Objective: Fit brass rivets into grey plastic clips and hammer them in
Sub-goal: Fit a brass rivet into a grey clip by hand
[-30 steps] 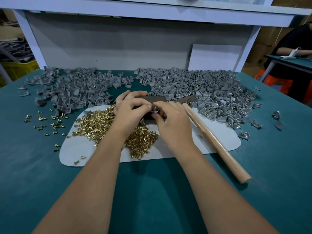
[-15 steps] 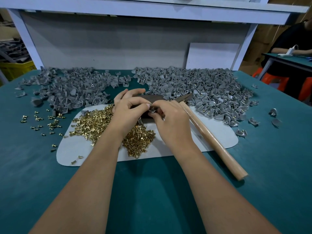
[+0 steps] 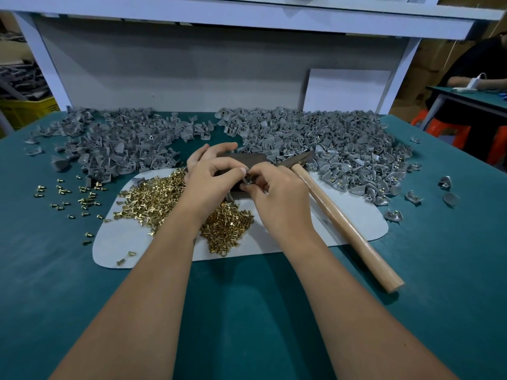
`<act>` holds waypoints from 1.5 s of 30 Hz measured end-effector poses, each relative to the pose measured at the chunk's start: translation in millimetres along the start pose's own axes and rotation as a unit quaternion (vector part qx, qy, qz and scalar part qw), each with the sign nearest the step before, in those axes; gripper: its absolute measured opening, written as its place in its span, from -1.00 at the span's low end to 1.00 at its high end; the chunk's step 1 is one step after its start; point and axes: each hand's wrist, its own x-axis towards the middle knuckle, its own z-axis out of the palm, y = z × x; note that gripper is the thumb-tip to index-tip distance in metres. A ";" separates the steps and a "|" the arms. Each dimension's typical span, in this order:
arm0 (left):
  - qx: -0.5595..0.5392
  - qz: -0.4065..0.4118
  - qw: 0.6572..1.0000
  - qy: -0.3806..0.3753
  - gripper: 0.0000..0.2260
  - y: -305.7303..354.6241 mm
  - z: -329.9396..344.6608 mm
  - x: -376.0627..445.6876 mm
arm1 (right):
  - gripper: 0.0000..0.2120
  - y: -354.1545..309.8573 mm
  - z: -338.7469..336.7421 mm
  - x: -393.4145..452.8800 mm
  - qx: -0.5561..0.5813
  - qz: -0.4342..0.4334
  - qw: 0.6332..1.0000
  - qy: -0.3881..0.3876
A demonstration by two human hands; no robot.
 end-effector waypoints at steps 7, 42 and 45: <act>-0.024 -0.013 1.000 0.006 -0.84 1.0 1.1 -1.3 | -0.84 0.3 0.1 0.8 0.037 0.016 0.999 0.008; 0.263 -0.212 0.910 0.240 -0.55 -26.0 -62.4 10.3 | -0.74 -44.5 47.9 11.8 -0.001 -0.114 0.967 -0.229; 0.312 -0.297 0.885 0.177 -0.44 -36.5 -80.0 6.4 | -0.52 -49.8 56.0 4.9 -0.061 -0.118 0.937 -0.322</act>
